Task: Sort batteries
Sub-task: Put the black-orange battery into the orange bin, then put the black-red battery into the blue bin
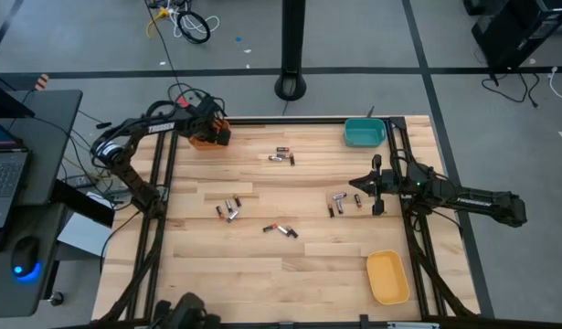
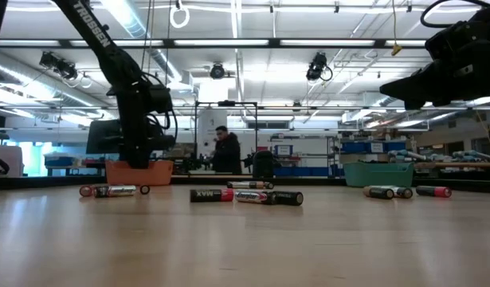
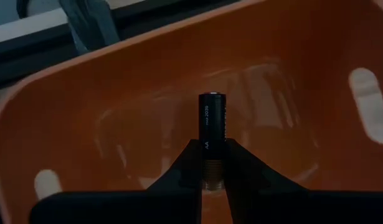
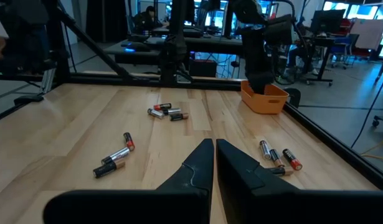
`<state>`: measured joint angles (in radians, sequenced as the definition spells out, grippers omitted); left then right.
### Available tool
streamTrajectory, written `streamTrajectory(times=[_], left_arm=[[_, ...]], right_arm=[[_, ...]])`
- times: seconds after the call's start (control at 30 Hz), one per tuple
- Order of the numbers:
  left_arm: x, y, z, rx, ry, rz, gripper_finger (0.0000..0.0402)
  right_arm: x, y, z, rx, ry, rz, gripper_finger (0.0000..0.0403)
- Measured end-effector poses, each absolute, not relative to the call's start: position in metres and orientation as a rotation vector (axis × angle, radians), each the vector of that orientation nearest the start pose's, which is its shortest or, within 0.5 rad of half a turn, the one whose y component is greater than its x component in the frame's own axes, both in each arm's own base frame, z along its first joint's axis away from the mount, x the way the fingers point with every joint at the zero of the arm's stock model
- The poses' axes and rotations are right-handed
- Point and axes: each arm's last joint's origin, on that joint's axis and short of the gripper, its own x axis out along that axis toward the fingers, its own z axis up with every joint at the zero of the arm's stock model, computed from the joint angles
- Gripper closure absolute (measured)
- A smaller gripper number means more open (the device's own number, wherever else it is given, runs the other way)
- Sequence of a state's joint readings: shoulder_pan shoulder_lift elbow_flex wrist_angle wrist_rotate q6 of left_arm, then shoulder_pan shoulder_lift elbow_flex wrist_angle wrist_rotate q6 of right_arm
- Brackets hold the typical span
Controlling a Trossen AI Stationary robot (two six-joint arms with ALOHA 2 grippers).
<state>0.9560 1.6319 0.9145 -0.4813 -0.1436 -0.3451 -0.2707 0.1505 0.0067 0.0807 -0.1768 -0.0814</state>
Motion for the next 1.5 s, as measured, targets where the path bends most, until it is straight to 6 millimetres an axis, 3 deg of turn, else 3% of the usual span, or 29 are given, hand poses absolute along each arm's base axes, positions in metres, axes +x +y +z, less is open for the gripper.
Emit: streamTrajectory(times=[0.17, 0.63, 0.83, 0.97, 1.2, 1.5], left_arm=[[0.166, 0.249, 0.163, -0.772, 0.964, 1.179, 0.0354], [0.173, 0.248, 0.164, -0.696, 0.977, 1.058, 0.0296], [0.176, 0.241, 0.167, -0.601, 1.039, 1.007, 0.0301], [0.178, 0.236, 0.187, -0.486, 0.982, 1.078, 0.0329], [0.186, 0.198, 0.236, -0.288, 0.704, 1.088, 0.0391], [0.190, 0.125, 0.239, -0.140, 0.214, 0.774, 0.0389]], right_arm=[[0.104, -0.023, 0.161, -0.067, 0.065, -0.091, 0.0373], [0.104, -0.023, 0.161, -0.067, 0.065, -0.091, 0.0373], [0.104, -0.023, 0.161, -0.067, 0.065, -0.091, 0.0373], [0.104, -0.023, 0.161, -0.067, 0.065, -0.091, 0.0373], [0.104, -0.023, 0.161, -0.067, 0.065, -0.091, 0.0373], [0.104, -0.023, 0.161, -0.067, 0.065, -0.091, 0.0373]])
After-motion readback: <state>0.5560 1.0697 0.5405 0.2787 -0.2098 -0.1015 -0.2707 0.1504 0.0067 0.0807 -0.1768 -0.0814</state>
